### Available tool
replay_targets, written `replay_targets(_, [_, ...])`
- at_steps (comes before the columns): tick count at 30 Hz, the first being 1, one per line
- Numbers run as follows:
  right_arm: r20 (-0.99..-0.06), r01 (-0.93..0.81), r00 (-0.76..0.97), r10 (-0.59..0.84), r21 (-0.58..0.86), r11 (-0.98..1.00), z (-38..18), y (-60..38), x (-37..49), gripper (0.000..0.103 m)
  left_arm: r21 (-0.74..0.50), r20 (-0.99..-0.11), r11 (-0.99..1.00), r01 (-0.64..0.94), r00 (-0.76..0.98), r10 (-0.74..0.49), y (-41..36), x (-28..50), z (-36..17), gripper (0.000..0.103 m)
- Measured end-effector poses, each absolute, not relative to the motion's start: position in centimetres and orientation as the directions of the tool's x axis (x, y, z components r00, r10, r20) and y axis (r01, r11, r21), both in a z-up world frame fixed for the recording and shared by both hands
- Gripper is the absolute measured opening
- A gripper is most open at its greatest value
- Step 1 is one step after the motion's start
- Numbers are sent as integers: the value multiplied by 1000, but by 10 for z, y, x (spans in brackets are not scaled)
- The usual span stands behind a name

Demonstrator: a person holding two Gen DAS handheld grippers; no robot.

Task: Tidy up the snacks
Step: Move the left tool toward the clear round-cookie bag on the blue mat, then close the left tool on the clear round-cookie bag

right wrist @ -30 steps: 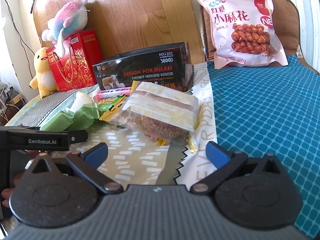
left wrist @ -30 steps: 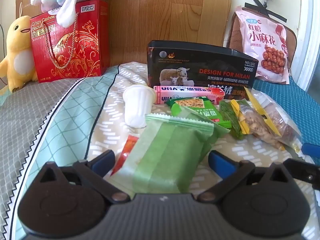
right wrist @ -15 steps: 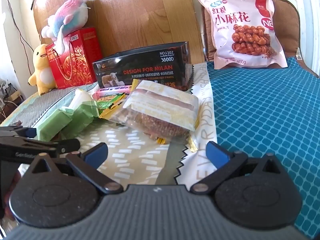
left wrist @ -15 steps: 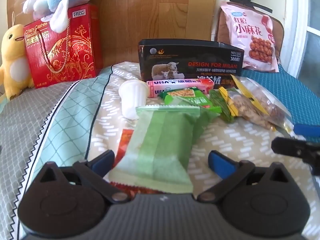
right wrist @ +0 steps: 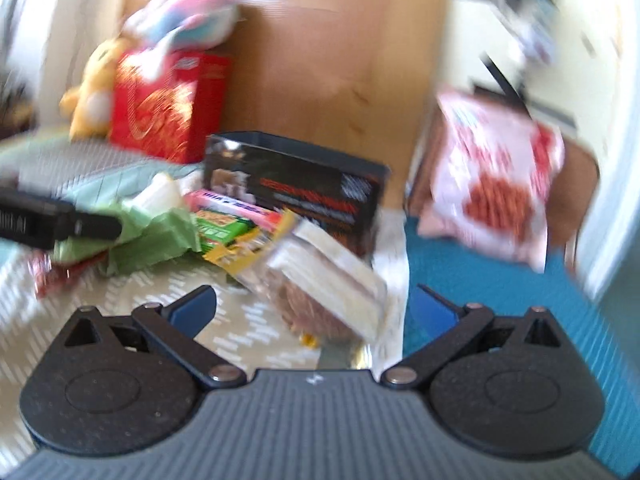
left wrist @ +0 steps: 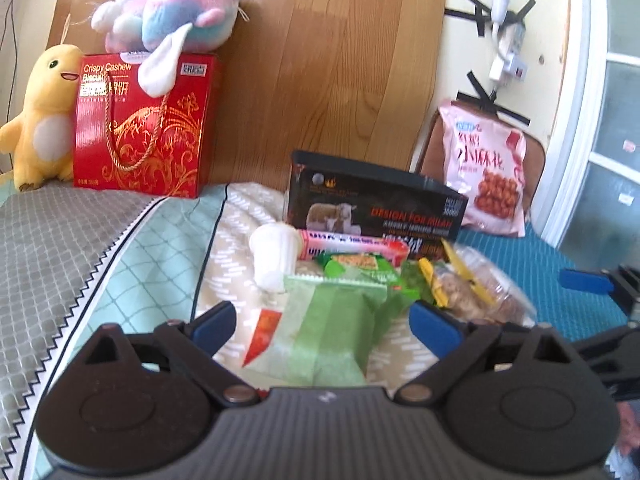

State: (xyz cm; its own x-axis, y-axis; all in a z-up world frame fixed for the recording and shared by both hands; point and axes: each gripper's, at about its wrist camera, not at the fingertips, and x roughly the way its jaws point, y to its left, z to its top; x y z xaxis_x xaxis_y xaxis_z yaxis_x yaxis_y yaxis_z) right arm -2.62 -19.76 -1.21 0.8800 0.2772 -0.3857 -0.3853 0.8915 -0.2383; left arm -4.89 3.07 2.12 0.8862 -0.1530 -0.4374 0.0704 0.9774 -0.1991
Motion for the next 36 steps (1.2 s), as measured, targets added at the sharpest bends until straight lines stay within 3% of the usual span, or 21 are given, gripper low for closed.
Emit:
replay_targets(4, [-408,-419,873,268,-344,841,-17,-184,-11,83,-211,-418,974,76,894,-161,32,-52,21,95])
replay_targets(5, [-422,-424,867,265,-345,837,-19,-183,-5,65,-212,-417,974,76,894,-161,32,-53,21,95])
replay_targets(9, [-422,-427,859,289,-282,859,-13,-189,0,48,-213,-420,974,75,893,-161,33,-52,19,96])
replay_targets(11, [-399,-396,864,306,-165,903,1,-209,-7,43,-215,-418,974,77,893,-163,33,-53,18,97])
replay_targets(13, [-386,-354,857,342,41,934,13,-242,-5,39,-217,-419,973,77,893,-165,34,-53,17,97])
replay_targets(16, [-376,-247,846,378,351,903,13,-307,-1,31,-223,-423,972,78,890,-168,34,-53,17,98])
replay_targets(18, [-403,-167,830,387,482,860,4,-344,-1,28,-227,-429,970,82,886,-175,34,-52,17,98])
replay_targets(22, [-471,-2,807,357,602,799,-23,-387,-6,38,-243,-421,963,118,881,-214,32,-54,24,98])
replay_targets(24, [-481,20,815,325,583,812,-26,-392,-14,60,-271,-414,949,161,870,-266,26,-53,34,98])
replay_targets(27, [-461,3,853,244,472,882,-19,-389,-30,78,-310,-399,906,287,826,-398,4,-45,54,98])
replay_targets(30, [-431,-65,881,197,303,951,-13,-379,-36,87,-349,-438,847,402,729,-526,-31,-19,67,95])
replay_targets(33, [-447,-168,868,215,143,975,-16,-360,-32,91,-389,-496,793,469,619,-609,-72,14,67,83])
replay_targets(36, [-472,-243,853,222,16,970,-25,-349,-28,91,-385,-550,773,504,548,-631,-114,43,57,79])
